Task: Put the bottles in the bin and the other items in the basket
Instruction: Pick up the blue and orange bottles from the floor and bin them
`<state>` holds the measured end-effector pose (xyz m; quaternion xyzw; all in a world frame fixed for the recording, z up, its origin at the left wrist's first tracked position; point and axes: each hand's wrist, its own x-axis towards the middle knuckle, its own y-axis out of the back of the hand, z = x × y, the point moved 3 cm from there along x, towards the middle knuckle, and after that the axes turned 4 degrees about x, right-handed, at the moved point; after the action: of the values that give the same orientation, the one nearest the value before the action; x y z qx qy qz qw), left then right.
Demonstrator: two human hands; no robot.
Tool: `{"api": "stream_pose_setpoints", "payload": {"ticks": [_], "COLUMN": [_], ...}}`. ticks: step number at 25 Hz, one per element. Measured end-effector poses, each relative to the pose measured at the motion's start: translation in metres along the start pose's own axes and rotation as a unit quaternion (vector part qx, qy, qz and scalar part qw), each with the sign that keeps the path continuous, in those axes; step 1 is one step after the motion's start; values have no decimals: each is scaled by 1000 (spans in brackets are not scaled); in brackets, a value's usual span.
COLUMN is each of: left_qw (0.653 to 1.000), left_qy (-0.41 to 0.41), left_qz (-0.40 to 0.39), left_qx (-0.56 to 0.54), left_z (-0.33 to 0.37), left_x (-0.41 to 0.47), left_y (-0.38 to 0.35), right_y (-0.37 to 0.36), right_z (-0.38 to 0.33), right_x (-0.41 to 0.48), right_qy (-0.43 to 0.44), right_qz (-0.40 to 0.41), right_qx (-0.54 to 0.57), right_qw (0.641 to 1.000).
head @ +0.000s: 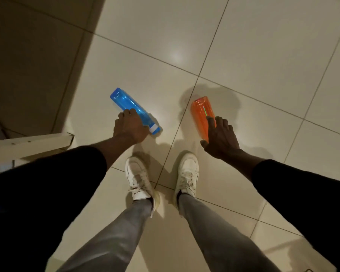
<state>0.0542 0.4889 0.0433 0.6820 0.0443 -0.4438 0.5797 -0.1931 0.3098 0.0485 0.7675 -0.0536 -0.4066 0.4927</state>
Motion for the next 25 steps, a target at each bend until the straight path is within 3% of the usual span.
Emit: {"api": "stream_pose_setpoints", "payload": {"ticks": [4, 6, 10, 16, 18, 20, 25], "left_qw": [998, 987, 939, 849, 836, 849, 939], "left_qy": [61, 131, 244, 337, 346, 326, 191], "left_qz": [17, 36, 66, 46, 37, 37, 45], "left_qx": [-24, -86, -231, -405, -424, -415, -281], "left_z": [-8, -11, -22, -27, -25, -23, 5], "left_x": [59, 78, 115, 168, 173, 168, 95], "left_y": [-61, -88, -118, -121, -118, -117, -86], "right_y": [-53, -73, -106, -131, -135, -133, -90], "right_z": [31, 46, 64, 68, 69, 69, 35], "right_x": [53, 73, 94, 102, 104, 105, 70], "right_qy": [-16, -39, -60, -65, -64, -70, -79], "right_qz": [5, -1, -25, -7, -4, -9, -19], "right_qx": [-13, -13, 4, 47, 46, 45, 67], "right_qw": [1000, 999, 998, 997, 997, 997, 994]}}
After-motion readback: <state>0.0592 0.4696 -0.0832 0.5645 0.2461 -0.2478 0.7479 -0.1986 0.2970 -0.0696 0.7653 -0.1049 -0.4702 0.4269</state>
